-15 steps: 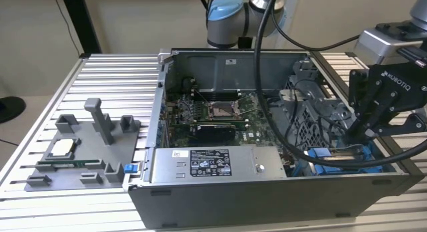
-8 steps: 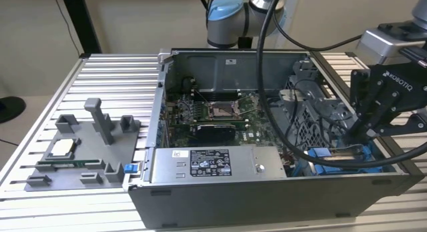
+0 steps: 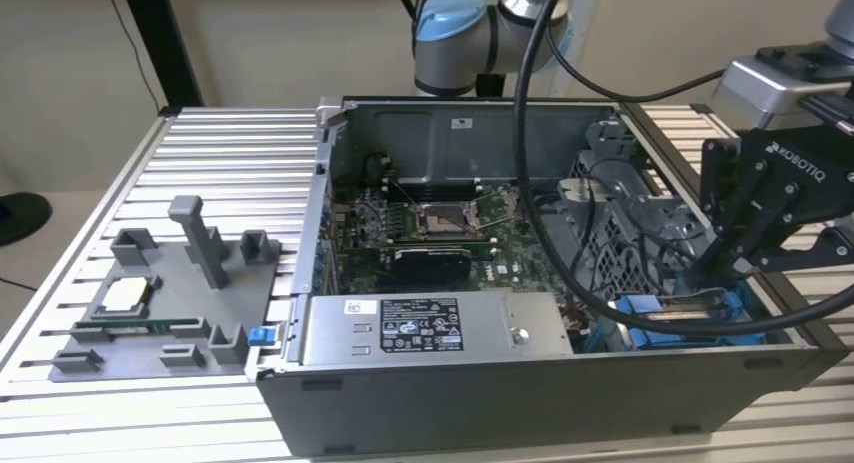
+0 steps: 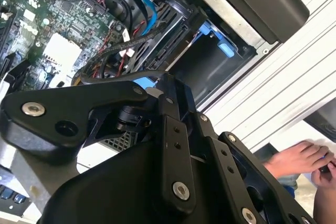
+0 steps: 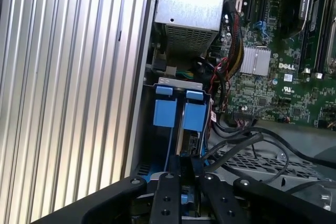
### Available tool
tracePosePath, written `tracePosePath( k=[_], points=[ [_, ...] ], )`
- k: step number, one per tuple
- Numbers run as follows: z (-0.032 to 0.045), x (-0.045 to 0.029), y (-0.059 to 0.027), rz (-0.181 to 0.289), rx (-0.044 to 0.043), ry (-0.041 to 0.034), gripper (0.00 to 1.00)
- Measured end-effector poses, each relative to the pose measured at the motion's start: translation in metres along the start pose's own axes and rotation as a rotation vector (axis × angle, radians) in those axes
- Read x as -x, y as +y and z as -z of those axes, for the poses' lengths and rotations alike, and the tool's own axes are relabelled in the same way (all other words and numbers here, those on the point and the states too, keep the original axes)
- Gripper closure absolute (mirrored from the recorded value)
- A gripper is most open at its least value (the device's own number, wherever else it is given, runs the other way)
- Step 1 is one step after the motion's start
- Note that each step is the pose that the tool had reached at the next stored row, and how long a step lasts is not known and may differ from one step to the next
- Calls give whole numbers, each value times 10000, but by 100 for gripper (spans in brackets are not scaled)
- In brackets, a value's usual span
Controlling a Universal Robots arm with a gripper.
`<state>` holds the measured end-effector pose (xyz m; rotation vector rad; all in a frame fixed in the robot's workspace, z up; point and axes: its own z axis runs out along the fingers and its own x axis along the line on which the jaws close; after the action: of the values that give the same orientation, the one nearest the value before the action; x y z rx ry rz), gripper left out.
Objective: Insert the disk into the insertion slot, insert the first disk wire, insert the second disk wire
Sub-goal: 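Insert the first disk wire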
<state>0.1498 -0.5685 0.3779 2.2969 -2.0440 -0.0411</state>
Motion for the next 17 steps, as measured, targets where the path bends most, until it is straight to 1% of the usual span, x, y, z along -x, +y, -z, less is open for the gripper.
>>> tracePosePath(
  k=[4, 6, 8, 13, 17],
  points=[
    [-6, -9, 1, 1, 0, -2, 100],
    [-11, -16, 1, 2, -1, -16, 100],
    [-23, -28, -2, 1, -14, -123, 100],
    [-63, -47, -23, -20, -50, -436, 100],
    [-94, -56, -41, -81, -69, -612, 100]
  ],
)
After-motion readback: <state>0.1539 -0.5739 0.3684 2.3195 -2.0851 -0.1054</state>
